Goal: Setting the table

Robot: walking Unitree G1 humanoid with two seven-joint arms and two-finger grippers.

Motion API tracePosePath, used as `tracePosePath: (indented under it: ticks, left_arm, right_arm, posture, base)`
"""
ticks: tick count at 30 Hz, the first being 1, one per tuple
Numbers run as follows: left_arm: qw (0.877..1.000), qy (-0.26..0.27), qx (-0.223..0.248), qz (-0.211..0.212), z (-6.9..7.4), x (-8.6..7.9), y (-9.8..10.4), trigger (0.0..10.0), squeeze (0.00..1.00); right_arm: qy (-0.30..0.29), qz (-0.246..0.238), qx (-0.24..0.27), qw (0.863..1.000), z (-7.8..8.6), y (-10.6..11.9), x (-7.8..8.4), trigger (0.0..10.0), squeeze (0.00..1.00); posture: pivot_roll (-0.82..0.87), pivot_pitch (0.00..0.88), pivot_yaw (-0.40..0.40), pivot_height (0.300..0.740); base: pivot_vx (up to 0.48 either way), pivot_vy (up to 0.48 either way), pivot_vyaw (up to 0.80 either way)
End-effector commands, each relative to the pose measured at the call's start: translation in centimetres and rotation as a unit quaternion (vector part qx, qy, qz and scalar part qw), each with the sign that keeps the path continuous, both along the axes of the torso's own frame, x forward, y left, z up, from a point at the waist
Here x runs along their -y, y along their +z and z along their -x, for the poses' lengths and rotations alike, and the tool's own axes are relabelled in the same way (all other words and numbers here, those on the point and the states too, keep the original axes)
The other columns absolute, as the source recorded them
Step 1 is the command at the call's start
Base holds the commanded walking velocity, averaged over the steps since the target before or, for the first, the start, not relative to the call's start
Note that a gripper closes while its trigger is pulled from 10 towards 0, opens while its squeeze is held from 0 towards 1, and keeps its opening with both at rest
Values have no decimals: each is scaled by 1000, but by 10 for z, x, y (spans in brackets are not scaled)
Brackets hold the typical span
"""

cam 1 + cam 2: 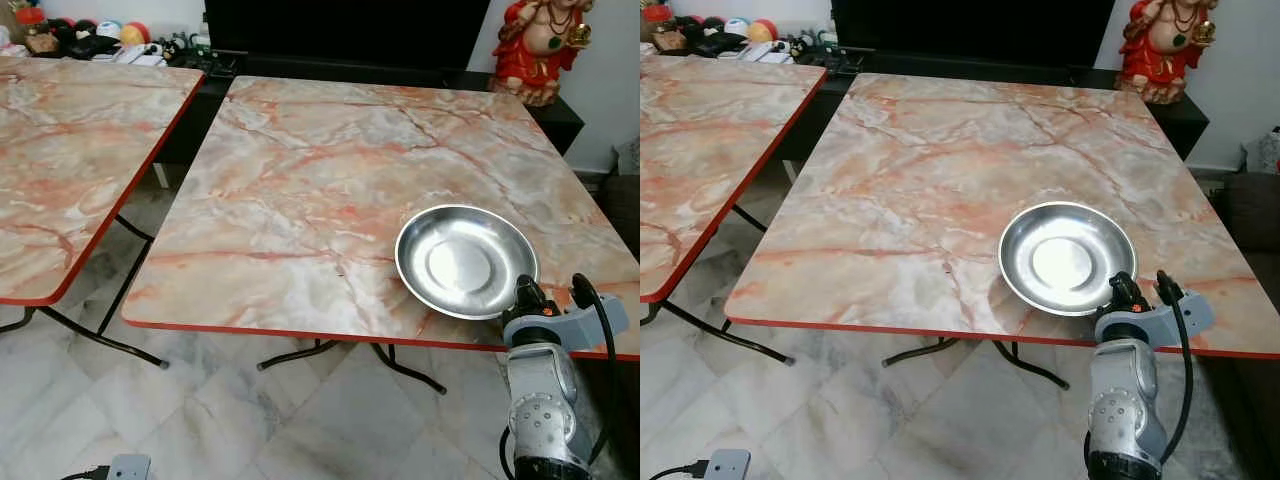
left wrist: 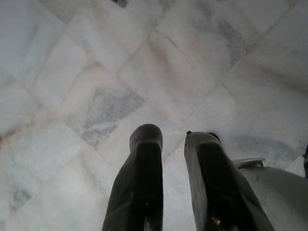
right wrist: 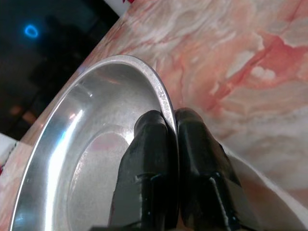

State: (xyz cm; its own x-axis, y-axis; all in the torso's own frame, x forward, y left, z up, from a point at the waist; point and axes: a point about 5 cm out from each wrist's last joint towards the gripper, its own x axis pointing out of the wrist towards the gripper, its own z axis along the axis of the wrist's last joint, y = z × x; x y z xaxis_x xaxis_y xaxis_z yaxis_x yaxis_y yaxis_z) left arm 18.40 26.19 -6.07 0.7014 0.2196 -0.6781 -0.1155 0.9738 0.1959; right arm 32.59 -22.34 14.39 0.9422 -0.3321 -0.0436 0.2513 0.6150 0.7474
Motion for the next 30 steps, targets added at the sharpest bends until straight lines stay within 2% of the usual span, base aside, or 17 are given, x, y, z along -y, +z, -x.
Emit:
tracePosePath:
  ticks: [1,29,30]
  left_arm:
    - [1000,-2,-21,-1,9,-3,-4,10000,0]
    - [1000,-5,-22,-4,10,-2,-5,10000,0]
    - [1000,-5,-22,-4,10,-2,-5,10000,0]
  right_arm:
    - [-17,-7,-8,1000,-1,-4,1,10000,0]
    - [-25,-23,-70,997,3,-32,-8,10000,0]
    - [-25,-24,-72,997,3,-33,-8,10000,27]
  posture:
    - [22,169,-42,740]
    - [30,169,-44,740]
    - [30,169,-44,740]
  base:
    - [0,0,0]
    - [0,0,0]
    - [0,0,0]
